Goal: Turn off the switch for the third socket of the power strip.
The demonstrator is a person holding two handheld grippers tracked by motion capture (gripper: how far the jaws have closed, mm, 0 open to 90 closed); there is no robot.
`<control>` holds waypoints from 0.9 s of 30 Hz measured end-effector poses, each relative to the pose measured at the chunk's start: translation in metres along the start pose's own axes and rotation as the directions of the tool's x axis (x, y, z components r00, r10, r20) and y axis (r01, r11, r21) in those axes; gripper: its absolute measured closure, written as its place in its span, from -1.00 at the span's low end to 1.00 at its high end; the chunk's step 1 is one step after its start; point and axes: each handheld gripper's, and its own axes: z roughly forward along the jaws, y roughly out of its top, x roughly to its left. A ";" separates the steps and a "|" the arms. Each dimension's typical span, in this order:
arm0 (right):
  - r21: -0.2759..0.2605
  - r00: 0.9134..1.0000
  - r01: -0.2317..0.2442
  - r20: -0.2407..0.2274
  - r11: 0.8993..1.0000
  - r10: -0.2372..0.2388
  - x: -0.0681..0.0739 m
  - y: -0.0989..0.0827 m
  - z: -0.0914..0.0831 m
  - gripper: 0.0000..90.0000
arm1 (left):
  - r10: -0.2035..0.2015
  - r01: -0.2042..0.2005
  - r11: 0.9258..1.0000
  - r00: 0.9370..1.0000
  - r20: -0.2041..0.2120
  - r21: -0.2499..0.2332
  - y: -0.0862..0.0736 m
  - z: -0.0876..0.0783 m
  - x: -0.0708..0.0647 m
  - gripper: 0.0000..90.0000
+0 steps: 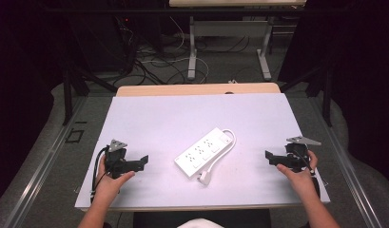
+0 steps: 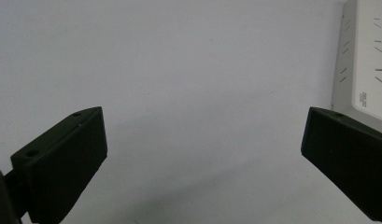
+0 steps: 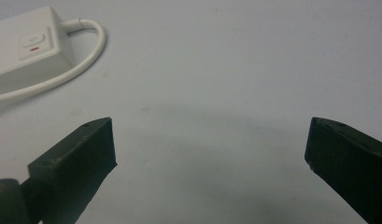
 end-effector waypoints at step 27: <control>0.024 0.997 0.070 -0.043 0.997 -0.068 0.020 0.003 -0.010 -0.86 | 0.058 -0.059 0.997 0.998 0.021 0.042 0.004 -0.005 -0.014 -0.86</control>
